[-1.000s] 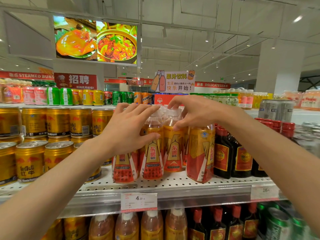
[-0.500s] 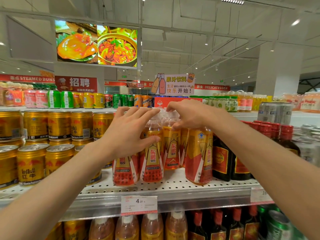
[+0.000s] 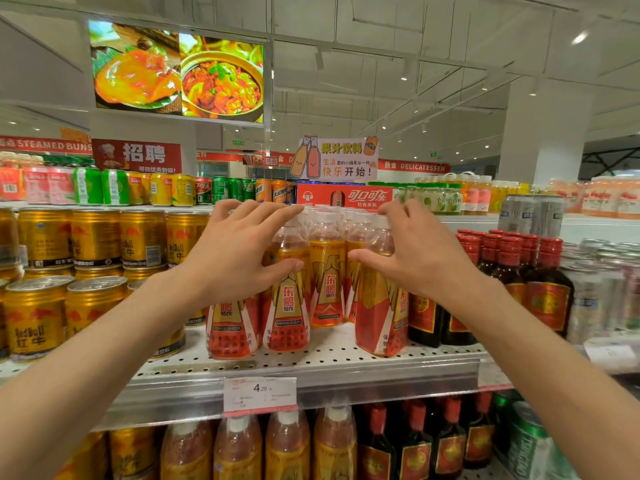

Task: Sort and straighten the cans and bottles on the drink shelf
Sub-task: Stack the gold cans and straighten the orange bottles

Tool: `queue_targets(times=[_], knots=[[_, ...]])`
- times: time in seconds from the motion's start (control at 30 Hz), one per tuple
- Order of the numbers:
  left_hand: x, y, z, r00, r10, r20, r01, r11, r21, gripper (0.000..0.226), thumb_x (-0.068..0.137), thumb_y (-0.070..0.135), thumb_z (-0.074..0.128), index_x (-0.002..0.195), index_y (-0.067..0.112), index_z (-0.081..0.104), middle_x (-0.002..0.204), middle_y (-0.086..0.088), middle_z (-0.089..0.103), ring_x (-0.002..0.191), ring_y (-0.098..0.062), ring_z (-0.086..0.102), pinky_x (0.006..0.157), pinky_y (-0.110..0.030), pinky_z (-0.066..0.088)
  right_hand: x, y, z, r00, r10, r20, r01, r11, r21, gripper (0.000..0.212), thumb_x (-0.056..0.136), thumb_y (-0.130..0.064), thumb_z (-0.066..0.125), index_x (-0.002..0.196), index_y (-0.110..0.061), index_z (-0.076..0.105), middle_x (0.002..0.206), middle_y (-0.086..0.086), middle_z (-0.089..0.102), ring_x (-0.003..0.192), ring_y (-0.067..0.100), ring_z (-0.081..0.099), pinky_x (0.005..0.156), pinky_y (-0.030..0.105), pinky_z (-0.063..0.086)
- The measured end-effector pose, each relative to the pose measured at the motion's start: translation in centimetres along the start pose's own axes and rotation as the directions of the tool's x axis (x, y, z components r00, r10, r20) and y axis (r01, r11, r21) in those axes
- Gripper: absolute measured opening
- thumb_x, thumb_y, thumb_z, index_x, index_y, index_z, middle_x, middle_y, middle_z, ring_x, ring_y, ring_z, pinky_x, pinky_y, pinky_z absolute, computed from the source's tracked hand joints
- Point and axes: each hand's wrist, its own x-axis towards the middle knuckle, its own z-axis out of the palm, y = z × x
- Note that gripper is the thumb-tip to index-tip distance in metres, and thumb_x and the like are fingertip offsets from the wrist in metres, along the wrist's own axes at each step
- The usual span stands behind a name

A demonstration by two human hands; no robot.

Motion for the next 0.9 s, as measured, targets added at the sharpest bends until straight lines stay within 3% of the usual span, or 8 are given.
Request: queue_targets(times=[0.2,0.33,0.4,0.47,0.6,0.7,0.8,0.9], knots=[[-0.1,0.2,-0.1,1.0,0.001,-0.004,-0.001,1.0,-0.003,0.081,0.086,0.075,0.037,0.156,0.036,0.023,0.152,0.01,0.044,0.138,-0.017,0.04,0.116,-0.045,0.018,0.1,0.2,-0.7,0.997,-0.074,0.013,0.06,0.891,0.45,0.068,0.08,-0.051,0.077,0.138,-0.03,0.047,0.134,-0.011,0.053,0.103,0.003,0.06,0.087,0.024,0.053],[-0.2,0.1,0.0,1.0,0.014,-0.023,-0.014,1.0,-0.002,0.08,0.087,0.074,0.039,0.156,0.035,0.024,0.151,0.009,0.045,0.136,-0.018,0.042,0.116,-0.045,0.019,0.6,-0.6,0.3,0.984,-0.14,0.109,0.024,0.716,0.698,0.065,0.081,-0.039,0.081,0.137,-0.035,0.049,0.135,-0.011,0.056,0.115,0.001,0.06,0.101,0.03,0.054],[-0.3,0.1,0.2,0.999,0.019,-0.027,-0.019,1.0,0.004,0.08,0.088,0.073,0.039,0.156,0.035,0.023,0.152,0.009,0.044,0.137,-0.018,0.041,0.116,-0.045,0.018,0.7,-0.5,0.6,0.984,-0.133,0.116,0.012,0.704,0.71,0.071,0.085,-0.038,0.078,0.146,-0.032,0.042,0.144,-0.009,0.051,0.126,0.003,0.053,0.108,0.032,0.048],[-0.4,0.0,0.4,0.999,0.022,-0.039,-0.022,1.0,0.012,0.08,0.088,0.073,0.038,0.157,0.035,0.023,0.154,0.01,0.041,0.138,-0.018,0.04,0.117,-0.045,0.016,0.0,-0.5,0.8,0.988,-0.097,0.12,-0.007,0.752,0.659,0.082,0.085,-0.045,0.077,0.152,-0.03,0.032,0.142,-0.01,0.05,0.124,0.004,0.051,0.106,0.031,0.048],[-0.6,0.1,0.8,0.995,0.024,-0.095,-0.022,1.0,0.015,0.079,0.089,0.071,0.039,0.156,0.033,0.027,0.156,0.008,0.041,0.143,-0.019,0.033,0.12,-0.045,0.012,-2.9,-1.7,2.8,0.994,0.012,0.107,-0.074,0.793,0.604,0.107,0.068,-0.062,0.082,0.153,-0.035,0.022,0.138,-0.01,0.047,0.123,0.009,0.051,0.103,0.034,0.049],[-1.2,0.3,1.2,0.988,0.0,-0.155,-0.003,1.0,-0.019,0.079,0.089,0.069,0.041,0.156,0.031,0.027,0.162,0.004,0.031,0.15,-0.019,0.021,0.124,-0.046,0.005,-3.8,-1.9,4.5,0.994,0.071,0.081,-0.107,0.757,0.644,0.106,0.069,-0.052,0.086,0.153,-0.033,0.024,0.131,-0.009,0.051,0.115,0.008,0.055,0.101,0.037,0.052],[-3.3,0.3,1.7,0.961,-0.135,-0.24,0.086,0.975,-0.206,0.085,0.091,0.06,0.056,0.159,0.027,0.018,0.168,0.001,0.01,0.154,-0.019,0.008,0.125,-0.044,0.008,-4.1,-1.4,5.0,0.986,0.093,0.136,-0.163,0.637,0.753,0.092,0.076,-0.038,0.086,0.149,-0.034,0.03,0.128,-0.013,0.053,0.114,0.003,0.056,0.103,0.038,0.052],[-6.4,0.8,2.3,0.901,-0.4,-0.168,0.259,0.807,-0.531,0.099,0.087,0.05,0.068,0.16,0.024,0.006,0.168,0.004,0.006,0.153,-0.009,0.008,0.123,-0.036,0.015,-4.4,-1.3,5.6,0.984,0.101,0.145,-0.177,0.616,0.768,0.088,0.081,-0.043,0.08,0.152,-0.039,0.026,0.142,-0.006,0.05,0.126,0.011,0.053,0.107,0.042,0.049]])
